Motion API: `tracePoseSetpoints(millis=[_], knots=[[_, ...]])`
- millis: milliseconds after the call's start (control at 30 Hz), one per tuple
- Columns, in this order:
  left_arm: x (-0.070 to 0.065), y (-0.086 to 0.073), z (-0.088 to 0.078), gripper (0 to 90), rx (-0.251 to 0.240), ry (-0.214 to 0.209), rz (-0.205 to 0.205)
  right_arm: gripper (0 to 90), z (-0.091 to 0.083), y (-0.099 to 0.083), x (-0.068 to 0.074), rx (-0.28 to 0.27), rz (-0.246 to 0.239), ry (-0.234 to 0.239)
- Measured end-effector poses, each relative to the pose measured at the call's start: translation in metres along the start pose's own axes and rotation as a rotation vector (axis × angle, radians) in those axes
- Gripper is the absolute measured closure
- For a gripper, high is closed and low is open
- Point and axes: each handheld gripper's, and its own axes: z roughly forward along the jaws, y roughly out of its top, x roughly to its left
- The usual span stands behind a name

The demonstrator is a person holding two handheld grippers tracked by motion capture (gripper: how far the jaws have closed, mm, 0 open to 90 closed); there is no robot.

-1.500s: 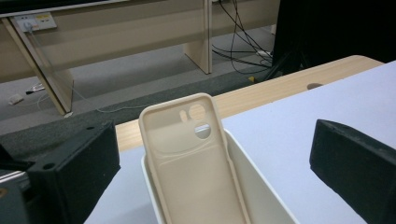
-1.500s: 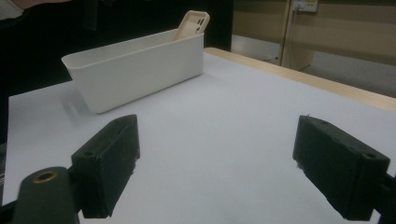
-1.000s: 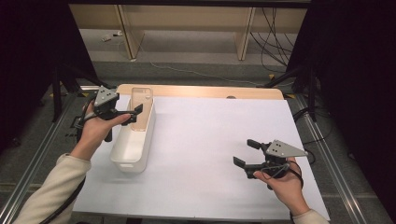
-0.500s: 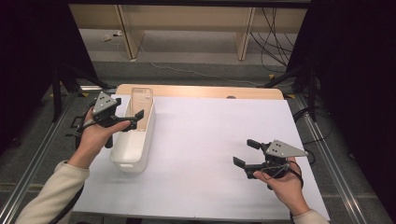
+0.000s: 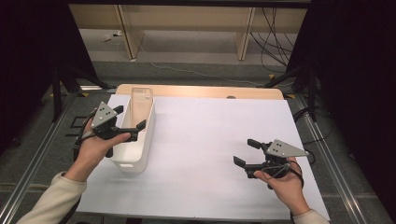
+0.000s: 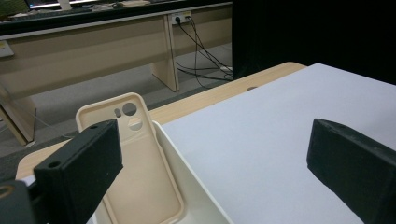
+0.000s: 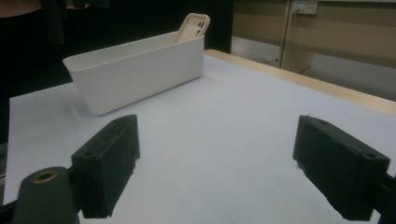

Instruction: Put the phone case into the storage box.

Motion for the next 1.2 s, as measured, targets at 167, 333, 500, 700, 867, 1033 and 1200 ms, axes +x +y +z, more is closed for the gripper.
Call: tracePoseSetpoints(millis=[167, 333, 500, 700, 867, 1033, 1200], knots=[[-0.008, -0.008, -0.007, 3.1, -0.023, -0.016, 0.003, 16.0, -0.001, 0.001, 0.001, 0.003, 0.012, 0.007], [-0.013, -0.016, -0.011, 3.1, -0.026, -0.030, 0.008, 16.0, -0.001, 0.002, 0.000, -0.010, -0.012, 0.002], [-0.019, -0.023, -0.014, 3.1, -0.031, -0.041, 0.010, 16.0, 0.002, 0.001, 0.003, -0.013, 0.016, 0.013], [-0.026, -0.027, -0.016, 3.4, -0.036, -0.049, 0.012, 16.0, 0.001, 0.001, 0.002, -0.003, 0.000, 0.002], [-0.031, -0.030, -0.017, 4.0, -0.046, -0.057, 0.014, 16.0, 0.001, 0.000, 0.003, -0.003, 0.021, 0.014], [-0.036, -0.035, -0.017, 4.1, -0.034, -0.063, 0.017, 16.0, 0.001, 0.000, 0.001, -0.028, -0.009, 0.003], [-0.040, -0.038, -0.018, 4.1, -0.036, -0.074, 0.013, 16.0, 0.001, 0.000, 0.003, -0.006, 0.018, 0.014]])
